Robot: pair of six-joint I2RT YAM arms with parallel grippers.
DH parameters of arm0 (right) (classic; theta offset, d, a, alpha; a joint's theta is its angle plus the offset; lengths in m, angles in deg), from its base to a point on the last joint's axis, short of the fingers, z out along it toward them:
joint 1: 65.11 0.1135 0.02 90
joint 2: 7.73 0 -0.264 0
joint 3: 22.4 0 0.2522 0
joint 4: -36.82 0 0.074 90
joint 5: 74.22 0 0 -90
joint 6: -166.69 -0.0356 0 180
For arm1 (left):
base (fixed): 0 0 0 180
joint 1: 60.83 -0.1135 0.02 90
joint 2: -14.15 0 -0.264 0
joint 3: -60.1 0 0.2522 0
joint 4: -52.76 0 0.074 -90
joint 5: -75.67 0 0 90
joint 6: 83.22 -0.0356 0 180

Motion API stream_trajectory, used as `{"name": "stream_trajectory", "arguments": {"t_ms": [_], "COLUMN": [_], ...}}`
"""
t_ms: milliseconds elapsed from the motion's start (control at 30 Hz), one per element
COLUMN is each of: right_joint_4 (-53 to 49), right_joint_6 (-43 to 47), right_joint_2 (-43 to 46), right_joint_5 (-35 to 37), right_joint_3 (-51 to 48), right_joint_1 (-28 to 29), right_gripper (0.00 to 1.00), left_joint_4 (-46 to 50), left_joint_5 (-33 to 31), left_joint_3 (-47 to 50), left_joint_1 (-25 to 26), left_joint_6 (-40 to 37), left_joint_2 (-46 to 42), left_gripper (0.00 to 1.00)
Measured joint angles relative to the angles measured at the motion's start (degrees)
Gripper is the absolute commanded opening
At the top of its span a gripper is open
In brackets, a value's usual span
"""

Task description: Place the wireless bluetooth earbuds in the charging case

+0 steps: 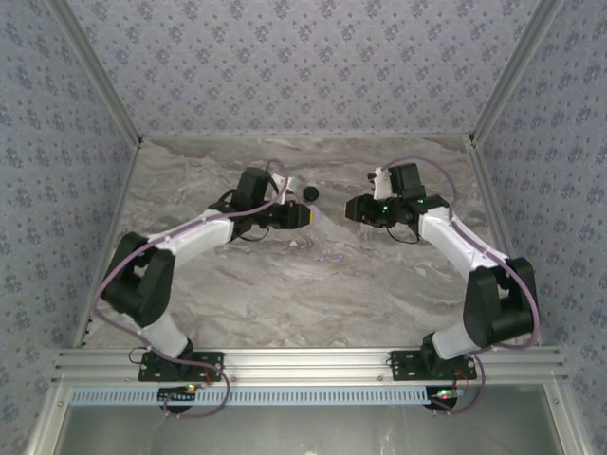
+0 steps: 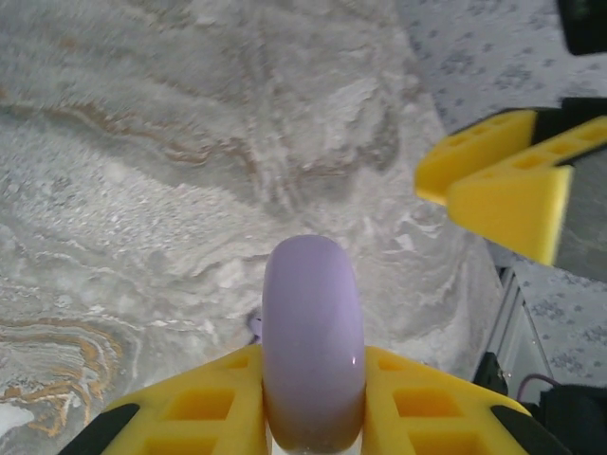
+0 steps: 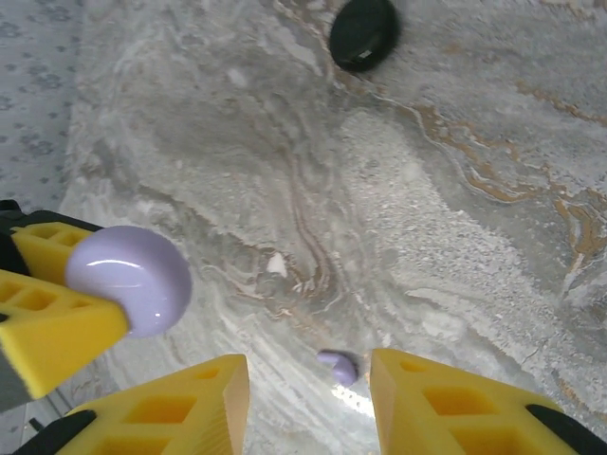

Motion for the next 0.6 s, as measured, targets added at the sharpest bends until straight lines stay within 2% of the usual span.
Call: {"name": "stream_trajectory", "arguments": {"t_ms": [267,433,600], "right_joint_4": [0.3,0.8,0.5], "right_joint_6": [3.2,5.0,7.4], "right_joint_2": [9.7,12.0,12.1], "right_joint_5": [-4.6,-7.1,-8.0], "right_joint_3": [-0.8,-0.8,-0.7], "right_joint_1": [1.2,4.0,6.6], "right_gripper": [0.44,0.44,0.49], "left_joint_4": [-6.1,-13.3,-16.9], "left_joint_5": [0.2,2.8,4.4], "left_joint_3": [6.8,11.4,15.7], "left_joint_1": [0.0,0.7,3.0], "left_joint_6": [-4.5,-8.5,-14.2], "left_joint_2": [-13.0,-15.4,-18.1], "left_gripper": [0.24,0.21,0.20]}}
